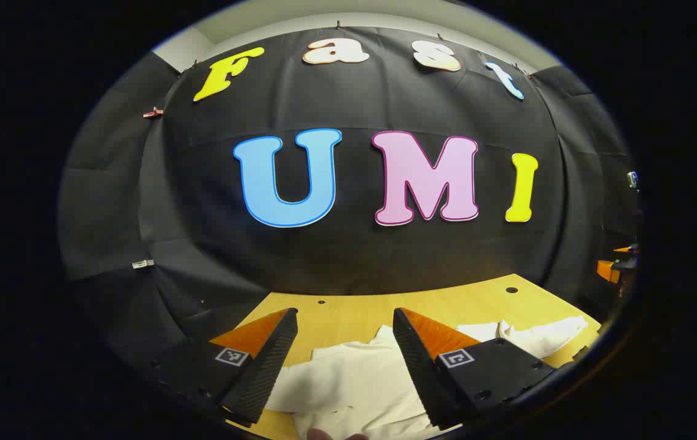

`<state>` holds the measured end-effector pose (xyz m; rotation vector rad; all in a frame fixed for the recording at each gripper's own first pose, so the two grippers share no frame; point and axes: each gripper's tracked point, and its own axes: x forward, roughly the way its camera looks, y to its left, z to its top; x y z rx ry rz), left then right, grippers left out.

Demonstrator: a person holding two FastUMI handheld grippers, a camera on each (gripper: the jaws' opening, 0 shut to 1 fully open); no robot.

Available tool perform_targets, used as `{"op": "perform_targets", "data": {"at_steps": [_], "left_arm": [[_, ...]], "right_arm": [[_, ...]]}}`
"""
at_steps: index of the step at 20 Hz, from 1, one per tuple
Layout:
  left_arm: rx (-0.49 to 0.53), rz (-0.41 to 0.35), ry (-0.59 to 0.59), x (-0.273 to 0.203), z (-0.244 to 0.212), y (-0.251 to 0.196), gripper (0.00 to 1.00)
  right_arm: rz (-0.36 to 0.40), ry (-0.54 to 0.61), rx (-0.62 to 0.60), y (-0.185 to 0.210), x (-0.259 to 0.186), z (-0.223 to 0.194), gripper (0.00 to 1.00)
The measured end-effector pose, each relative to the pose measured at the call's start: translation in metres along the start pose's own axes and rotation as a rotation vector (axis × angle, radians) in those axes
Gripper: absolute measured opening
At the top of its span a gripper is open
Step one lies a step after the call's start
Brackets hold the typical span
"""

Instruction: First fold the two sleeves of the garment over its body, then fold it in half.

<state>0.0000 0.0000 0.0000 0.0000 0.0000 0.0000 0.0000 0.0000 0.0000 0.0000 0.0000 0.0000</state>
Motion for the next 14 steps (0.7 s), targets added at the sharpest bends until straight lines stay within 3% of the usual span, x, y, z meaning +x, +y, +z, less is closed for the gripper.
{"op": "perform_targets", "data": {"at_steps": [14], "left_arm": [[0.001, 0.009, 0.031, 0.007, -0.009, -0.008, 0.96]], "right_arm": [[-0.004, 0.035, -0.014, -0.011, 0.014, -0.015, 0.97]]}}
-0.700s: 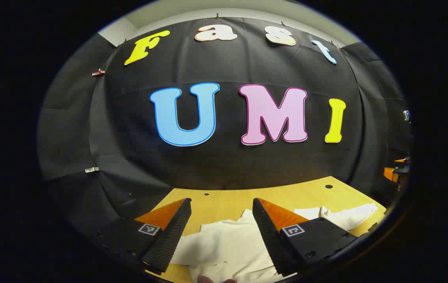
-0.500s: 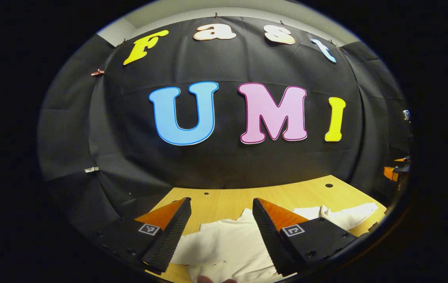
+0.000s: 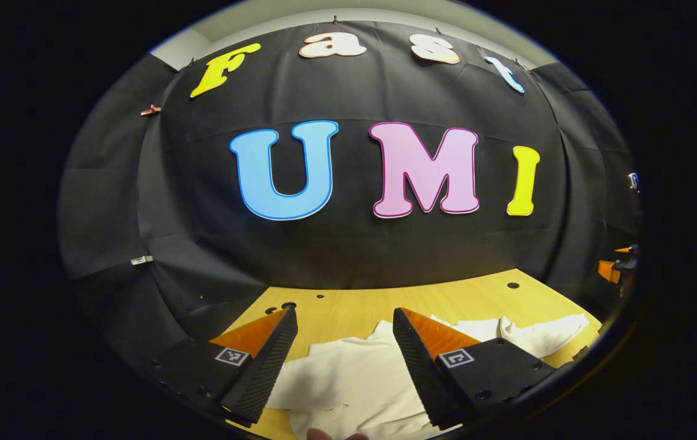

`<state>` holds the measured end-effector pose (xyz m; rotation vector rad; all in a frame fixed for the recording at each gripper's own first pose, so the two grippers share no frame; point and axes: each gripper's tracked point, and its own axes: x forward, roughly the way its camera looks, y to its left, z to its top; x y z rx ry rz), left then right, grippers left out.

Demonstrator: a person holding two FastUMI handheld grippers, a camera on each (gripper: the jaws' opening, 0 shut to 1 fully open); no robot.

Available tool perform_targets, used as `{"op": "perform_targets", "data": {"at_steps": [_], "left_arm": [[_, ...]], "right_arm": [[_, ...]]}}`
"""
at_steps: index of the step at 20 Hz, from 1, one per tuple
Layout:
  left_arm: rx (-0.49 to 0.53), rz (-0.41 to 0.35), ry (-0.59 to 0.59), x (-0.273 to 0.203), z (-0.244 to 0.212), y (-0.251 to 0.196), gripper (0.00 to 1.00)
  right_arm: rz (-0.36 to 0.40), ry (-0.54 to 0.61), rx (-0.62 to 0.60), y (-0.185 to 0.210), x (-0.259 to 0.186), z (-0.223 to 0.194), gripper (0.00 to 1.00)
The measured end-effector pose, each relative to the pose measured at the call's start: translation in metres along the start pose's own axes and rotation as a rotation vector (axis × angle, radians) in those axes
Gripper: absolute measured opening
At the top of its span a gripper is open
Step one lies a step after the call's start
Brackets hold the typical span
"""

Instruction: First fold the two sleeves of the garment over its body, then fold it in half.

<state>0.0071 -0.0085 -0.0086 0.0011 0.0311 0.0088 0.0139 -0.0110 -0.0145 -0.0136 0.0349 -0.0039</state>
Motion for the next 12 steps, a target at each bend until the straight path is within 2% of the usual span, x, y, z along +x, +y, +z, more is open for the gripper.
{"op": "perform_targets", "data": {"at_steps": [6, 12], "left_arm": [[0.001, 0.010, 0.016, 0.001, -0.005, -0.003, 0.96], [0.005, 0.025, 0.051, 0.004, -0.016, -0.009, 0.96]], "right_arm": [[0.003, 0.047, -0.010, -0.006, 0.010, -0.018, 0.97], [-0.002, 0.251, 0.035, -0.023, 0.029, -0.086, 0.97]]}}
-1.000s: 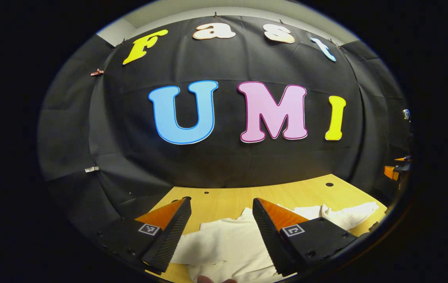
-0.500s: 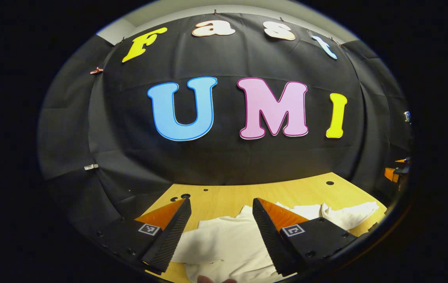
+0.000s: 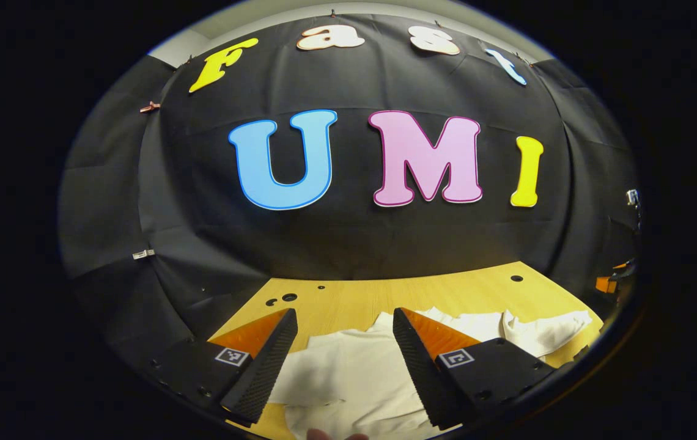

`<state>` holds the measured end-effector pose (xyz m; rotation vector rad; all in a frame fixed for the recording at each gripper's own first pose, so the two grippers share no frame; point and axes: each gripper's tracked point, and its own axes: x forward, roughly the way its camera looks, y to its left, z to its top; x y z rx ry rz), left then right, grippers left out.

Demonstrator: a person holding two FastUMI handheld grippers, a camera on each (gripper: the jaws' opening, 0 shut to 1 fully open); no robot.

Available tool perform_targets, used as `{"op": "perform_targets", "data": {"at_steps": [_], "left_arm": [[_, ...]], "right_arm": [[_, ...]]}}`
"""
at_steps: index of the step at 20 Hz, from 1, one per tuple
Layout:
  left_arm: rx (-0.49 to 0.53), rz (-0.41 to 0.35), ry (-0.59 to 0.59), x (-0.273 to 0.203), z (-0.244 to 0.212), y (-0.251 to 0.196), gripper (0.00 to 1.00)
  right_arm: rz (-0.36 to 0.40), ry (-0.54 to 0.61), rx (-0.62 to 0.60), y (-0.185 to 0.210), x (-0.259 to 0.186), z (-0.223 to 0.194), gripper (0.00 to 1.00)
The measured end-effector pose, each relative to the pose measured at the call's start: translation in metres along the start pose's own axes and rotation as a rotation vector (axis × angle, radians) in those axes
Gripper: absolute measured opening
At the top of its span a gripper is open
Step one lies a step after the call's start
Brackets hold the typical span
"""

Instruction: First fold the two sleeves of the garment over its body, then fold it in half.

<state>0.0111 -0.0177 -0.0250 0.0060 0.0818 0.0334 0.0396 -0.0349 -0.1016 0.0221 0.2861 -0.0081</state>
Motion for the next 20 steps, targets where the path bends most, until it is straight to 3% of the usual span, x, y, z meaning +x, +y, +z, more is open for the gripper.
{"op": "perform_targets", "data": {"at_steps": [11, 16, 20], "left_arm": [[0.015, 0.035, 0.079, -0.002, -0.016, -0.011, 0.98], [0.025, 0.058, 0.096, -0.003, -0.020, -0.009, 0.98], [0.022, 0.073, 0.110, -0.006, -0.024, -0.004, 0.98]], "right_arm": [[-0.018, 0.317, -0.001, -0.037, 0.085, -0.119, 0.98], [-0.014, 0.405, 0.006, -0.045, 0.102, -0.149, 0.98], [0.007, 0.413, 0.101, -0.041, 0.105, -0.151, 0.96]]}}
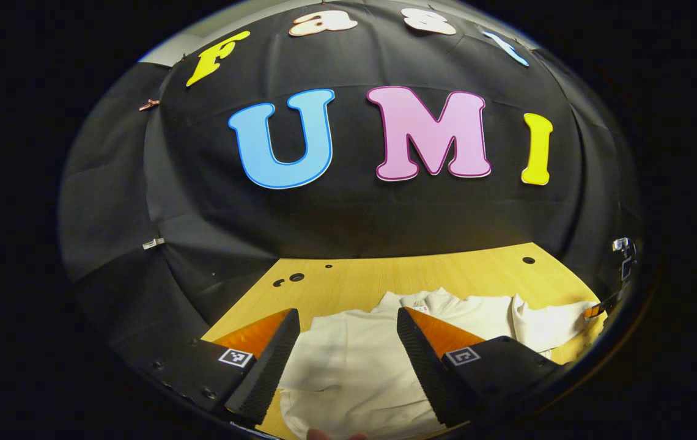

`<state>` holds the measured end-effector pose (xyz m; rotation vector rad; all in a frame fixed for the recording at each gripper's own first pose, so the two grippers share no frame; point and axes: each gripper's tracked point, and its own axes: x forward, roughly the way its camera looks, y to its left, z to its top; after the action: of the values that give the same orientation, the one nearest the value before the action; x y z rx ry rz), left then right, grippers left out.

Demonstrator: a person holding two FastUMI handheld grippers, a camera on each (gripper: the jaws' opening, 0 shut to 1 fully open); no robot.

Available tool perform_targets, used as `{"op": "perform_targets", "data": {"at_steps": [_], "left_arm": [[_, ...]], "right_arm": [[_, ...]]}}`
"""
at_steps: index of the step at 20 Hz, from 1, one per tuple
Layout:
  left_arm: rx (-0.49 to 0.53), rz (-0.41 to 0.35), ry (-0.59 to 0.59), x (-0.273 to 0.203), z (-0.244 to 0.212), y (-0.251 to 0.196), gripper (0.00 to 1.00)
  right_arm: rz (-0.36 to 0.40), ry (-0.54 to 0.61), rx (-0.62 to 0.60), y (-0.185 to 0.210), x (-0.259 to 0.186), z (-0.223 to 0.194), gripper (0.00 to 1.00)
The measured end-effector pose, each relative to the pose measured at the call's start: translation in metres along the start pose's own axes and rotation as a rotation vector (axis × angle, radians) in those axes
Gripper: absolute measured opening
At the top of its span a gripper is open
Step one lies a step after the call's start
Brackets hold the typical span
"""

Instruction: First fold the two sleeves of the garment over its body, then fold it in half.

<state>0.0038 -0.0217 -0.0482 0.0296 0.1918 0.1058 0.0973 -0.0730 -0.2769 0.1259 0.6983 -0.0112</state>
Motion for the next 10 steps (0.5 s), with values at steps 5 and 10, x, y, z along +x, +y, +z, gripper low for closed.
{"op": "perform_targets", "data": {"at_steps": [5, 10], "left_arm": [[-0.002, 0.003, 0.003, -0.007, -0.004, 0.010, 0.98], [-0.002, -0.032, -0.006, -0.012, -0.004, 0.024, 0.98]], "right_arm": [[0.034, -0.012, -0.044, 0.008, -0.014, -0.012, 0.30], [0.029, -0.004, 0.074, 0.018, -0.023, -0.015, 0.08]]}}
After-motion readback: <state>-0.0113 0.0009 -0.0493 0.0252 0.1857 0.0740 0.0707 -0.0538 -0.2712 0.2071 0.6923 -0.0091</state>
